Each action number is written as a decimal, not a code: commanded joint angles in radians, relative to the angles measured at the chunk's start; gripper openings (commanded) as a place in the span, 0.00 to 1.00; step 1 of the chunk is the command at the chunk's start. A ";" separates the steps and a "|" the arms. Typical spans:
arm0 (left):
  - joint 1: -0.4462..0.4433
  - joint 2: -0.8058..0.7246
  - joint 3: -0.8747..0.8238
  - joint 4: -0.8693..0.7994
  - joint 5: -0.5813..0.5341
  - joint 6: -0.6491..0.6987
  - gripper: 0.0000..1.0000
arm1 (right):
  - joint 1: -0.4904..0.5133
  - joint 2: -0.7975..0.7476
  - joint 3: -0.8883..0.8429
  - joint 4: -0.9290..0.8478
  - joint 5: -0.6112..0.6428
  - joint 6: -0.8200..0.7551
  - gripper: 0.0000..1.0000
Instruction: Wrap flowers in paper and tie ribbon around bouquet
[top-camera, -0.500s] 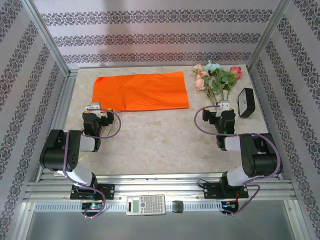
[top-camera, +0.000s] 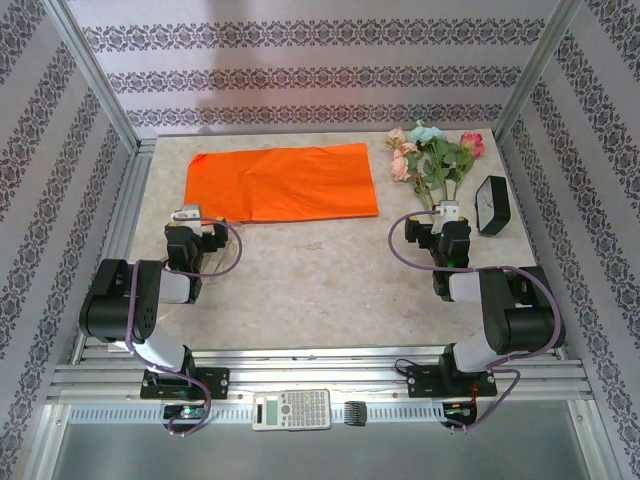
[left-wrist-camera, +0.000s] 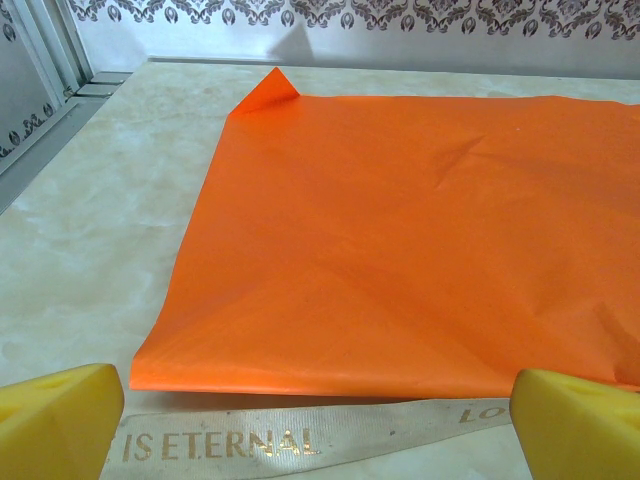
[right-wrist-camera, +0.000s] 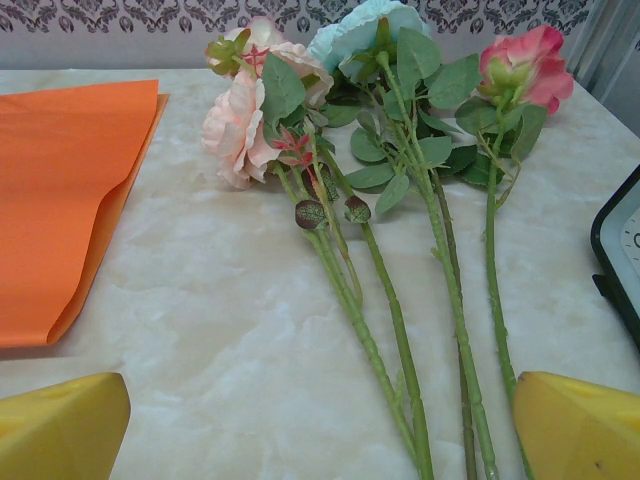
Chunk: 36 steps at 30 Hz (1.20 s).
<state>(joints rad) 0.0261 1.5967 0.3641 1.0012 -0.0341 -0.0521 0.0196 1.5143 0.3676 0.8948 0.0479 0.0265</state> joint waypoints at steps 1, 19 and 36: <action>-0.008 -0.008 -0.004 -0.007 -0.010 0.015 0.99 | 0.000 0.007 0.011 0.032 0.008 0.006 0.98; -0.040 -0.287 -0.001 -0.233 -0.174 0.001 0.99 | 0.073 -0.307 -0.030 -0.138 0.274 -0.002 0.98; -0.061 -0.209 0.779 -1.575 0.448 -0.867 1.00 | 0.408 -0.336 0.520 -1.100 -0.017 1.119 0.84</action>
<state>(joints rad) -0.0292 1.3727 1.1763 -0.2123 0.2909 -0.7589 0.3031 1.0805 0.8963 -0.0792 0.1310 0.9234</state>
